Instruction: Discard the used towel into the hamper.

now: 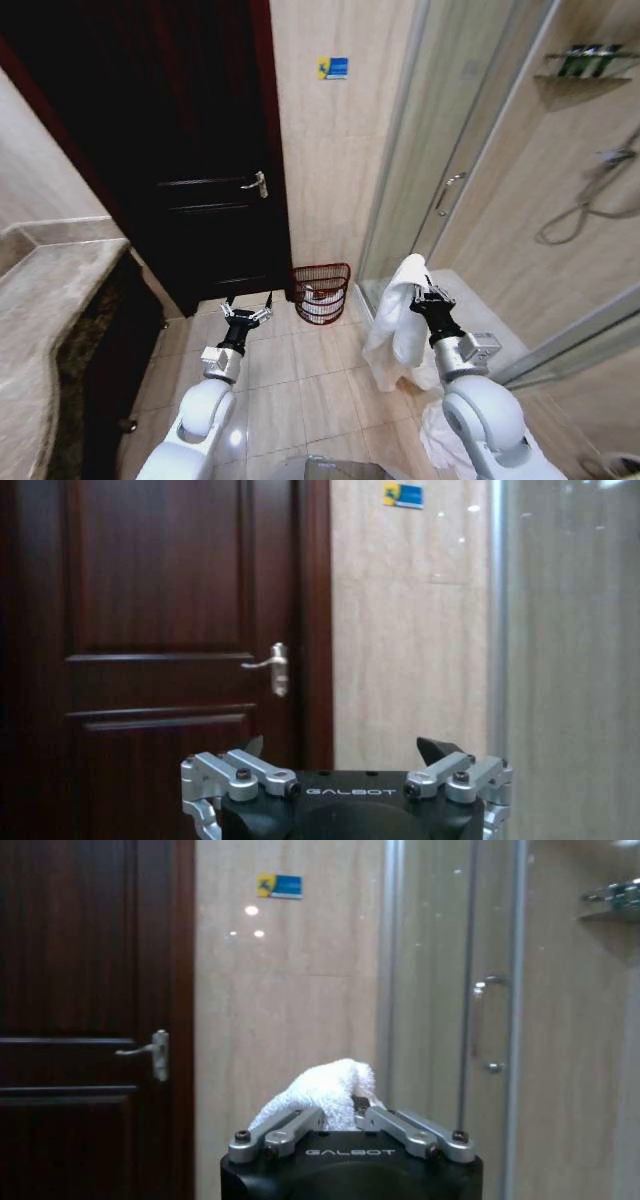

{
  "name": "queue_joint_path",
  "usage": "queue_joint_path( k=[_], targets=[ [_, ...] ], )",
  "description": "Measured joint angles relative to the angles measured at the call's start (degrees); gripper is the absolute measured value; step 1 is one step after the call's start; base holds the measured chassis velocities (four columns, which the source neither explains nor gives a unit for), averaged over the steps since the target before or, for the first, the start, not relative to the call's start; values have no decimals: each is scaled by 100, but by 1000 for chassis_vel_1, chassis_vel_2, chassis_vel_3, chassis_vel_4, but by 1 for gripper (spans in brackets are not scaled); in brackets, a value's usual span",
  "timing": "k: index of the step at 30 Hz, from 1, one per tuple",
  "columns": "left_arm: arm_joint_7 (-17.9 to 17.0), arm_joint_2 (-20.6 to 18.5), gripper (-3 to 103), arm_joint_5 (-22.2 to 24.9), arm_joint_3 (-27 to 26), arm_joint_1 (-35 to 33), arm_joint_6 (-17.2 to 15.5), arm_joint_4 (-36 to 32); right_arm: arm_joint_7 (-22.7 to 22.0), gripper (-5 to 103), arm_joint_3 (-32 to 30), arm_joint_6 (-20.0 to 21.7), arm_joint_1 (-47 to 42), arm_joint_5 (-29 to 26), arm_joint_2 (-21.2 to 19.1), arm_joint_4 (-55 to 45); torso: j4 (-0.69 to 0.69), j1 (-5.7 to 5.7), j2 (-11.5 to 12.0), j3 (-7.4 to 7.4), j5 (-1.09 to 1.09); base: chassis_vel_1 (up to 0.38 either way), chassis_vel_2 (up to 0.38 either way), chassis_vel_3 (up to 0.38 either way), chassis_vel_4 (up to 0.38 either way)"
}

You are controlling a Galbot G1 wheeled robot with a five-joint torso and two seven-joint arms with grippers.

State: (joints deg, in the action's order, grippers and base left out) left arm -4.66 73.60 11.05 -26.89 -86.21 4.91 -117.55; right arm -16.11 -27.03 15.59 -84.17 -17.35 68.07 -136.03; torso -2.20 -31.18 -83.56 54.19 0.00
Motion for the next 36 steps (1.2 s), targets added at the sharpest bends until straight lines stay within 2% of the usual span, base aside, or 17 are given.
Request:
queue_joint_path(
  k=[9,20,36],
  targets=[
    [-31,-29,100,-26,-2,8,77,28,38,5,3,21,31,30,60,26,0,0,0,0,0,26,32,44,35],
    [-29,-53,100,-59,64,96,59,69,168,5,-41,-182,122,10,106,182,0,1,0,0,0,0,0,0,0],
    [-18,-64,100,-44,68,190,64,153,203,5,38,-193,194,92,138,275,0,-2,0,1,0,-88,91,83,-93]
  ],
)
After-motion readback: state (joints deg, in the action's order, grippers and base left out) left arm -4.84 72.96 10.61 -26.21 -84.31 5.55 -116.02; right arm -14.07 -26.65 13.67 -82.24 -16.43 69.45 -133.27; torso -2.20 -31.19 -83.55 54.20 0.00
